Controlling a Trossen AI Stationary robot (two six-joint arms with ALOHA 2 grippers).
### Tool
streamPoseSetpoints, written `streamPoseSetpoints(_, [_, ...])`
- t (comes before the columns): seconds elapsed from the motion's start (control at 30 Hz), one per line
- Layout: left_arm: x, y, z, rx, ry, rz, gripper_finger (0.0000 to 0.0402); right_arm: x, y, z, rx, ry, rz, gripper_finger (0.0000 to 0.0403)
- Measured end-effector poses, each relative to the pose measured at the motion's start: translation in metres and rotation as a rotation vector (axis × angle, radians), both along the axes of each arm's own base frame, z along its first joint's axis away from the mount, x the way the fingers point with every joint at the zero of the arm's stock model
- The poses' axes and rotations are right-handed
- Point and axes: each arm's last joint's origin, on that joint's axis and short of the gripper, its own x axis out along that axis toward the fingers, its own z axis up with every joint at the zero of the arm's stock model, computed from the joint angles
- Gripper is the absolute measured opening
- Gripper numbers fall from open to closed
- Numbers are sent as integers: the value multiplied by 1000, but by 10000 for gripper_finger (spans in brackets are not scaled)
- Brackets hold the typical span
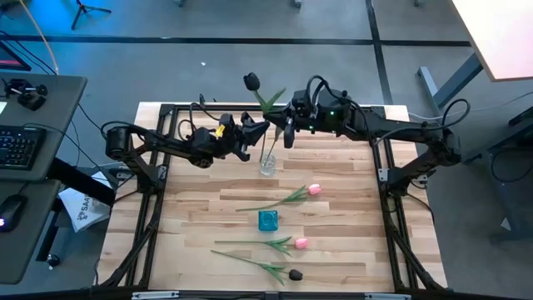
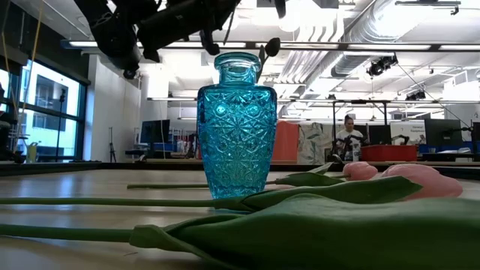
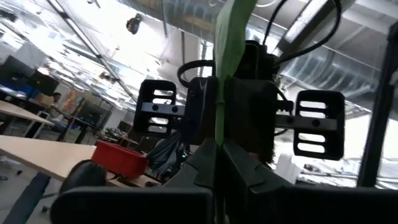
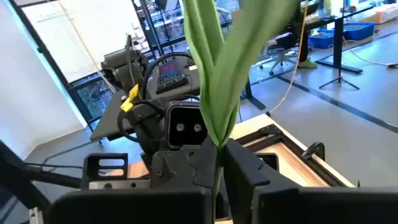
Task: Sort flowers into vase by color
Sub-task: Put the top black flower into the transparent vase
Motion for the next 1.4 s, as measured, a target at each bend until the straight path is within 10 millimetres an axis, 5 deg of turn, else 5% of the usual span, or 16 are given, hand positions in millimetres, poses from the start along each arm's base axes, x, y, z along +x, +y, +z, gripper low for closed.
streamPoseSetpoints(0.27, [-3, 12, -9, -26, 160, -191, 42, -20, 3, 9, -8, 54, 6, 6])
streamPoseSetpoints(0.53, [-47, 31, -21, -55, 479, -383, 91, -49, 28, 0, -16, 314, 55, 2])
streamPoseSetpoints(0.7, [-86, 33, -28, -75, 499, -333, 86, -43, 48, -54, 43, 378, 107, 1])
streamPoseSetpoints(0.83, [-119, 27, -35, -119, 463, -222, 74, -39, 57, -99, 98, 220, 117, 1])
streamPoseSetpoints(0.97, [-143, 19, -40, -156, 409, -113, 61, -36, 49, -111, 16, 6, 43, 1])
streamPoseSetpoints(1.17, [-157, 15, -34, -162, 333, -26, 50, -26, 22, -97, -213, 8, -113, 0])
streamPoseSetpoints(1.4, [-160, 14, -31, -178, 306, -14, 49, -14, -2, -93, -220, 23, -106, 0])
